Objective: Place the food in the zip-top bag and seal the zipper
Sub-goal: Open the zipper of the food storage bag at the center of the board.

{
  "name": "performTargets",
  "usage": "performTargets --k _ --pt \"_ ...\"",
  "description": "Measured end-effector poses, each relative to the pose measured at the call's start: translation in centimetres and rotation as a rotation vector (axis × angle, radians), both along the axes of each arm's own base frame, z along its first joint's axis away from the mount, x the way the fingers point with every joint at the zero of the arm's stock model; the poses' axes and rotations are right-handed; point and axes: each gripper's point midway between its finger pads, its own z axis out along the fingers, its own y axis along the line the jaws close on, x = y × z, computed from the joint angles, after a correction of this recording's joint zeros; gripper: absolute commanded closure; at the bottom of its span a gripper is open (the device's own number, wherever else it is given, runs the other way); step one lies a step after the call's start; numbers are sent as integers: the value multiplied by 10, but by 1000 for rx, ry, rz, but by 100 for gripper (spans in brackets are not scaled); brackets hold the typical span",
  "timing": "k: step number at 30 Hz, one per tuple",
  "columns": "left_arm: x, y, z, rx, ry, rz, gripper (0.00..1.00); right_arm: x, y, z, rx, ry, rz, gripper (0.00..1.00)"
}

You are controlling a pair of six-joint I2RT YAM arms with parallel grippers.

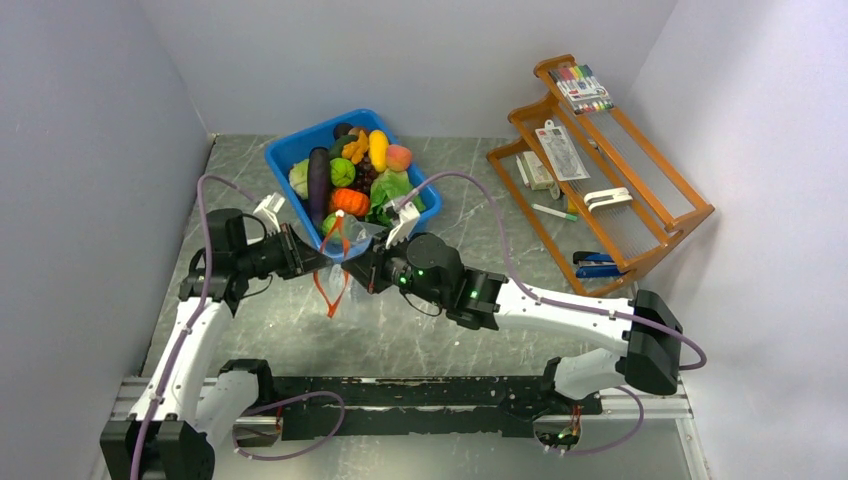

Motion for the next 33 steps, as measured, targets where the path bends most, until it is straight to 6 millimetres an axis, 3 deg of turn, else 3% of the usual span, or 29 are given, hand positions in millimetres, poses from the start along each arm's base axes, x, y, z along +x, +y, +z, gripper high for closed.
performTargets --k 4,13,17,19,22,26,33 --pt "-2 7 6 57 -4 29 93 3 -11 -10 -24 26 -50 100" --pt "-3 27 55 173 -133 130 93 -7 -57 -29 -41 83 -118 99" --pt "-7 30 59 196 -147 134 93 -16 -64 -56 -78 114 -93 96" --pt "-8 30 56 207 -142 124 93 -18 -66 -69 -109 133 -86 90" --pt "-6 31 51 220 -141 110 93 -20 -64 -75 -133 143 -76 72" --pt "-9 27 38 209 -132 75 93 -18 -56 -58 -135 117 -55 55" --pt "-13 22 16 189 -154 39 93 -1 -40 29 -68 -41 -49 35"
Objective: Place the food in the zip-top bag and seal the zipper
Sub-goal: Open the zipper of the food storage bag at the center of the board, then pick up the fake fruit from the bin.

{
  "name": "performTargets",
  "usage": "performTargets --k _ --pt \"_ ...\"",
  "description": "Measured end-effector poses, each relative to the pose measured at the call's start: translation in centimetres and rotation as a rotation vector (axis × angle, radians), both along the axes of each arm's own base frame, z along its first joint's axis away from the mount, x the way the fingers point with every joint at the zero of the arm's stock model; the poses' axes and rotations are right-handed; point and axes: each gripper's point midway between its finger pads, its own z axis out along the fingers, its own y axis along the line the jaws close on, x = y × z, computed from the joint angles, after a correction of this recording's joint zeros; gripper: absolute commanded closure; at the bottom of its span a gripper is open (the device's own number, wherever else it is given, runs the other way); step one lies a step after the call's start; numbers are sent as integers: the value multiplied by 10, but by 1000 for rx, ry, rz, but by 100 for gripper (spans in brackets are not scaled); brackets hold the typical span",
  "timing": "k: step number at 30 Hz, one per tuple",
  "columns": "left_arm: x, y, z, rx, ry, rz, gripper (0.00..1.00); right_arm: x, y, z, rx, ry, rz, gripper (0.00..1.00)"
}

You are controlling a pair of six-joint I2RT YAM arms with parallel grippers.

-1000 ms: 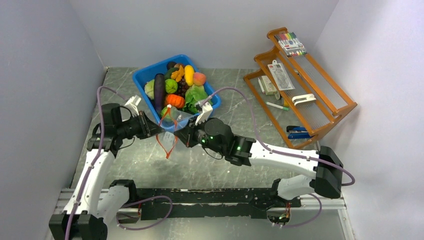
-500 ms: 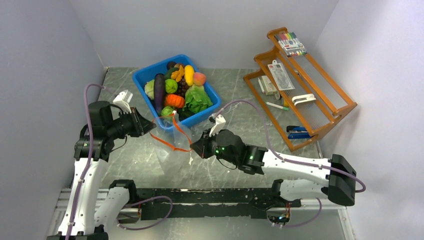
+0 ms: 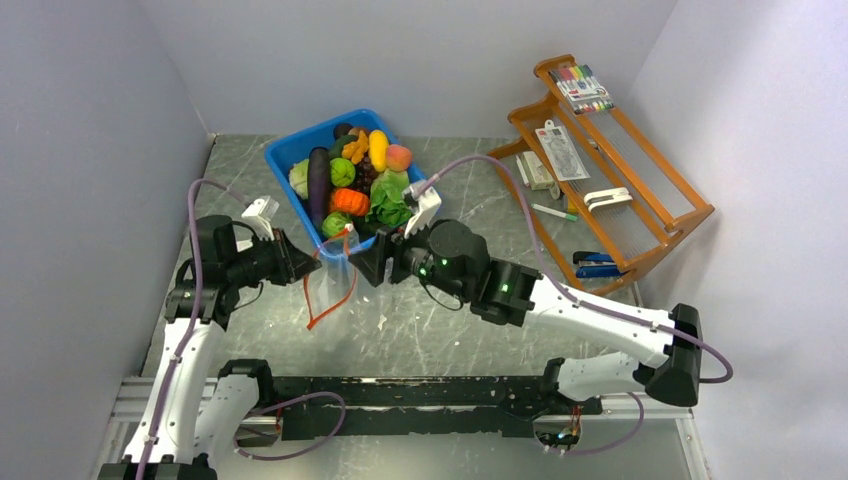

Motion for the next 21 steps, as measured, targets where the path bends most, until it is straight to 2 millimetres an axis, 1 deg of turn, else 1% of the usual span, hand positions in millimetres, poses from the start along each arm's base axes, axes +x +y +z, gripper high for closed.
performTargets --k 1,3,5,6,8,9,11,14,17,20,21 --pt "-1 -1 -2 -2 -1 -4 93 4 0 10 0 -24 -1 34" --pt "-1 -2 -1 -6 -7 -11 93 16 0 22 -20 -65 -14 32" --pt "0 -3 3 -11 -30 -24 93 38 -1 26 -65 -95 -50 32" --pt "0 -4 5 -15 -39 -32 93 49 -2 24 -89 -103 -69 32" --pt "0 -5 8 -19 -56 -40 93 76 -7 14 -157 -111 -116 32" --pt "0 -6 9 -20 -61 -43 93 92 -11 6 -193 -112 -144 32" --pt "-1 -7 12 -25 -73 -52 93 121 -24 -14 -271 -109 -204 31" --pt "0 -9 19 -32 -111 -65 93 160 -47 -45 -389 -103 -292 26" --pt "0 -10 24 -38 -161 -72 93 194 -60 -62 -471 -114 -349 21" --pt "-2 -10 26 -38 -179 -73 93 228 -64 -72 -532 -130 -388 16" --pt "-2 -10 26 -38 -184 -73 93 236 -64 -74 -545 -134 -394 12"
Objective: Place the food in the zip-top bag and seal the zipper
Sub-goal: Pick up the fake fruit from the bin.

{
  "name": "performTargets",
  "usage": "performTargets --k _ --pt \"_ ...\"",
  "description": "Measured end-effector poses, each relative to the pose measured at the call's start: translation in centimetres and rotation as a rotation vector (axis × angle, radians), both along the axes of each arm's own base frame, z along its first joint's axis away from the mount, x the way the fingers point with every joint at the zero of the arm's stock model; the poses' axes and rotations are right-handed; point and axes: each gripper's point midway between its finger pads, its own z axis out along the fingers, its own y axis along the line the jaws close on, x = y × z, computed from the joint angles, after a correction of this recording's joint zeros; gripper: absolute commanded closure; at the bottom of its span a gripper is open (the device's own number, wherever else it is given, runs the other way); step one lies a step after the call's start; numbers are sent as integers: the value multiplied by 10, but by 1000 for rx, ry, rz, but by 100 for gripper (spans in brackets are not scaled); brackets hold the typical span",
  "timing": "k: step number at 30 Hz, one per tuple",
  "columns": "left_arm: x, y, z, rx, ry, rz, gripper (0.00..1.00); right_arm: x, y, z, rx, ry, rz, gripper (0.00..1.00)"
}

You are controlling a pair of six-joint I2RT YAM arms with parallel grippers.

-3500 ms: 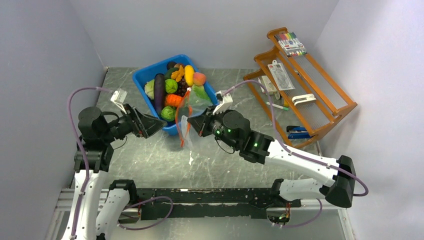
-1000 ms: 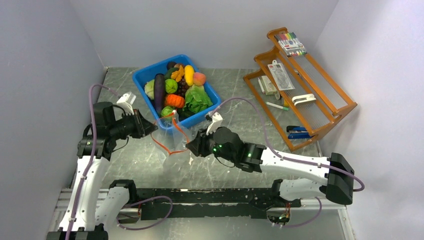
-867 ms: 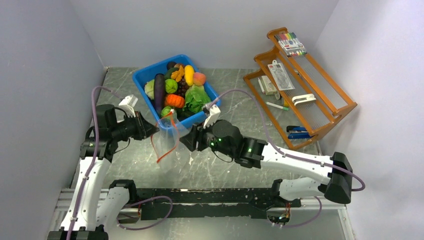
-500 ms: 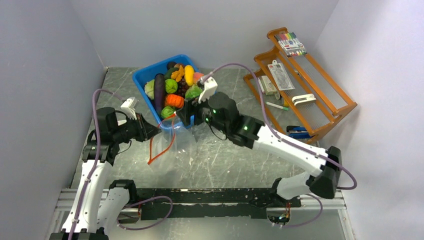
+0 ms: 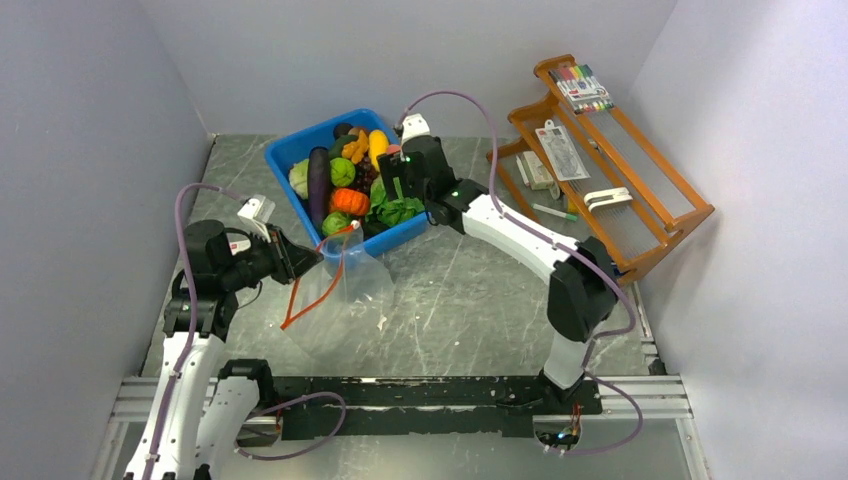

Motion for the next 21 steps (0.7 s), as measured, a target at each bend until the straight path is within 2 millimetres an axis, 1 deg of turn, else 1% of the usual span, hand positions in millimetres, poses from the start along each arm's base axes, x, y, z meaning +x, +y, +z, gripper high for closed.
performTargets --k 3,9,14,18,21 --pt "-1 0 3 -1 -19 0 93 25 2 -6 -30 -13 -8 8" --pt "-5 0 17 -12 -83 5 93 65 12 -10 -56 -43 -1 7" --pt "-5 -1 30 -26 -151 7 93 85 21 -19 -89 -58 12 7" --pt "-5 -1 28 -25 -151 7 93 97 26 -34 -132 -58 18 7" --pt "-5 -1 27 -25 -150 6 93 101 27 -50 -166 -45 26 11"
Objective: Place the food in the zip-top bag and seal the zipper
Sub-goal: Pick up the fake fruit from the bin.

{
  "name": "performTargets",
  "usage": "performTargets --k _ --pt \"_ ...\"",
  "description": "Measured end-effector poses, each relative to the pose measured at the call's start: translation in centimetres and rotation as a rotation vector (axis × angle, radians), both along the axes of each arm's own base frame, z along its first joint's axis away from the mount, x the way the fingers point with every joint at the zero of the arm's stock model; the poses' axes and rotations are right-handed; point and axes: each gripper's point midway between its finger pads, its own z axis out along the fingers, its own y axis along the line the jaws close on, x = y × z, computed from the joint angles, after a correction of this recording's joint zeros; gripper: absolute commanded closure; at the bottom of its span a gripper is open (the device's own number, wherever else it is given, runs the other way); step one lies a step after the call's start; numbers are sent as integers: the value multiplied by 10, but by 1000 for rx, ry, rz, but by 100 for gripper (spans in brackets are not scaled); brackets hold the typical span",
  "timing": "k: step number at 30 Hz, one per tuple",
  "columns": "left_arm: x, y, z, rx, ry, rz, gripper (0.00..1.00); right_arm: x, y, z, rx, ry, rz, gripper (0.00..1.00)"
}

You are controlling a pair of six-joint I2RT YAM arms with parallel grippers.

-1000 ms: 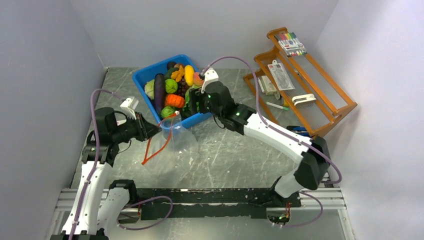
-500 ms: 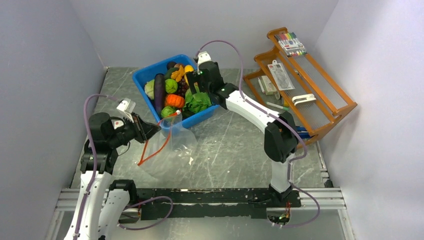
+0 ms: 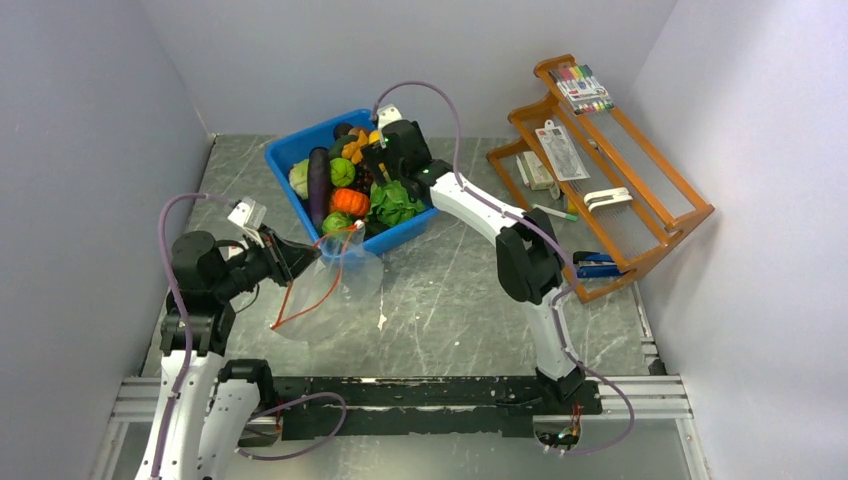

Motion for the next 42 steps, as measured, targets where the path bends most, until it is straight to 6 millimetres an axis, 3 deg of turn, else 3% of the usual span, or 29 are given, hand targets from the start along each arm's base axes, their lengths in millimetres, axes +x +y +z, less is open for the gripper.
performTargets --k 4,11,24,32,42 --pt "-1 0 0 0 -2 0 93 5 0 -14 -35 16 6 20" --pt "-2 0 1 0 -8 1 93 7 -4 -18 -49 16 9 39" --pt "-3 0 1 0 -13 1 93 1 -9 -9 -49 10 15 48" --pt "0 0 -3 0 8 1 93 -18 -23 28 -20 -18 9 49" --pt "4 1 -7 1 28 5 93 -78 -45 89 129 -18 34 51"
